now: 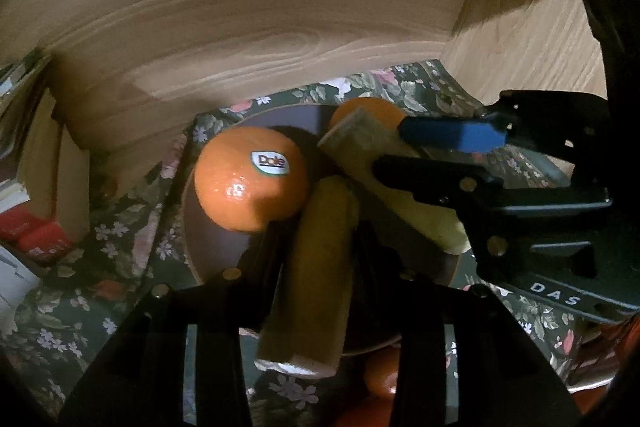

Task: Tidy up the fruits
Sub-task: 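Lower both cylinders onto the plate and open both tools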

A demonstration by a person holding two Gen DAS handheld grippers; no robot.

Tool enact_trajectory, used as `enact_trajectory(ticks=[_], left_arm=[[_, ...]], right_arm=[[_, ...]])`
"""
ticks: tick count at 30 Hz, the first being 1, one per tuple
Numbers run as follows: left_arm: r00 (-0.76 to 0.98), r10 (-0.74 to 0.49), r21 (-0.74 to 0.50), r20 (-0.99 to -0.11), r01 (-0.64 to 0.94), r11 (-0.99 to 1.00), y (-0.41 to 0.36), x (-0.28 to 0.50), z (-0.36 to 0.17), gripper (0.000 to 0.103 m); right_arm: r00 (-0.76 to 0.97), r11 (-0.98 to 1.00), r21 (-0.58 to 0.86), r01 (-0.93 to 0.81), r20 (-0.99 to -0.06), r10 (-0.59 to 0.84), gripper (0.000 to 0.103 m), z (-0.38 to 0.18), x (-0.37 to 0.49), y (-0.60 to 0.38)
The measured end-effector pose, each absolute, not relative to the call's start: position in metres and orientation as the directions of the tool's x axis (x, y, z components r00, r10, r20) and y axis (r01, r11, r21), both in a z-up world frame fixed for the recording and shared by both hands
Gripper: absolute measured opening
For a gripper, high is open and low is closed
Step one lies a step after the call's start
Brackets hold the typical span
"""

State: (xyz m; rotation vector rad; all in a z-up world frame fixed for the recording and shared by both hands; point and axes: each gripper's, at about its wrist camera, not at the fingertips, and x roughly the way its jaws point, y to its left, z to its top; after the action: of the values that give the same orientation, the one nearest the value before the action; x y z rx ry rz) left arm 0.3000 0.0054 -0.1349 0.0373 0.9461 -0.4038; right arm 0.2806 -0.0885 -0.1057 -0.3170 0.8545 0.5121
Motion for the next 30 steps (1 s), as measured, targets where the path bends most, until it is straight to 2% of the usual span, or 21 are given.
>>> enact_trajectory(ticks=[4, 8, 10, 14, 20, 26, 30], left_arm=[[0.523, -0.316, -0.15, -0.791, 0.335, 0.93, 0.012, 0.297, -0.132, 0.043], [0.542, -0.303, -0.133, -0.784, 0.33, 0.935, 0.015, 0.291, -0.126, 0.045], [0.553, -0.309, -0.142, -0.774, 0.323, 0.936, 0.018, 0.288, -0.12, 0.05], [0.596, -0.299, -0.126, -0.745, 0.314, 0.941, 0.02, 0.275, -0.104, 0.052], [0.683, -0.272, -0.1, -0.678, 0.28, 0.955, 0.03, 0.241, -0.075, 0.062], [0.719, -0.238, -0.085, -0.653, 0.242, 0.966, 0.035, 0.209, -0.067, 0.068], [0.723, -0.209, -0.062, -0.659, 0.225, 0.972, 0.035, 0.189, -0.074, 0.072]], right_arm=[[0.558, 0.833, -0.085, -0.547, -0.778, 0.288, 0.023, -0.106, 0.279, -0.085], [0.531, 0.836, -0.039, -0.547, -0.789, 0.311, 0.023, -0.105, 0.277, -0.091], [0.54, 0.843, -0.033, -0.536, -0.781, 0.313, 0.023, -0.102, 0.273, -0.095], [0.567, 0.849, -0.034, -0.527, -0.758, 0.321, 0.023, -0.091, 0.26, -0.102], [0.621, 0.868, -0.031, -0.496, -0.712, 0.329, 0.024, -0.072, 0.231, -0.123], [0.665, 0.892, -0.013, -0.452, -0.672, 0.327, 0.034, -0.064, 0.202, -0.147], [0.678, 0.909, -0.001, -0.418, -0.666, 0.311, 0.044, -0.07, 0.185, -0.163]])
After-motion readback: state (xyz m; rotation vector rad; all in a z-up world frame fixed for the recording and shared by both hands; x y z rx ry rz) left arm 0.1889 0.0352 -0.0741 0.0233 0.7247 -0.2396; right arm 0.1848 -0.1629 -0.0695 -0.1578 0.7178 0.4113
